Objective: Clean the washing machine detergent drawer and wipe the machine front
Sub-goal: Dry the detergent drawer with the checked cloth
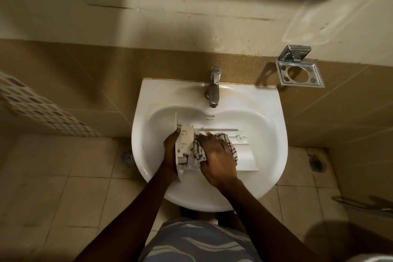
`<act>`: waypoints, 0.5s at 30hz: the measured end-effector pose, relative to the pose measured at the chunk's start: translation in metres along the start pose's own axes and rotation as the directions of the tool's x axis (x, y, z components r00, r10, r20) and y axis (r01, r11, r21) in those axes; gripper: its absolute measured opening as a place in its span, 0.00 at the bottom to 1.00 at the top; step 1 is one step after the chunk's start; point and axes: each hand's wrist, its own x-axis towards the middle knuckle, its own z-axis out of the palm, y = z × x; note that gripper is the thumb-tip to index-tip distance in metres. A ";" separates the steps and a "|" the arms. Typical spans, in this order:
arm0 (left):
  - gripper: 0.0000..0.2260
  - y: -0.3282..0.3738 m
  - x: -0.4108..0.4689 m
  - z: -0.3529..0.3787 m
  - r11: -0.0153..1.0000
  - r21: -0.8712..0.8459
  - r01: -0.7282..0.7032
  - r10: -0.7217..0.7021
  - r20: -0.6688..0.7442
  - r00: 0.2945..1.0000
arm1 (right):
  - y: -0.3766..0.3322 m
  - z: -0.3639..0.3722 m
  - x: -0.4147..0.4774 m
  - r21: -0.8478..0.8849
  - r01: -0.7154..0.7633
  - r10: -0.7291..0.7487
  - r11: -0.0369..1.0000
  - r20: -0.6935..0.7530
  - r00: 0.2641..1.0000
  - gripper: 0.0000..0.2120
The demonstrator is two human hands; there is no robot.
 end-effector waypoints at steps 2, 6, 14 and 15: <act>0.19 0.001 0.000 -0.002 0.999 -0.026 0.048 -0.046 0.045 0.998 | 0.006 0.001 -0.006 -0.041 0.021 -0.020 0.999 0.031 0.999 0.37; 0.31 0.001 0.006 -0.010 0.994 0.047 0.095 -0.095 -0.004 0.995 | 0.039 -0.004 -0.013 -0.069 -0.019 0.024 0.997 0.062 0.998 0.32; 0.38 -0.008 0.018 -0.021 0.988 0.131 0.082 -0.075 -0.056 0.996 | 0.041 -0.004 0.010 -0.101 -0.337 0.335 0.936 -0.035 0.942 0.29; 0.38 -0.008 0.019 -0.022 0.989 0.123 0.086 -0.079 -0.065 0.995 | 0.027 0.000 0.016 -0.103 -0.314 0.316 0.944 0.001 0.949 0.29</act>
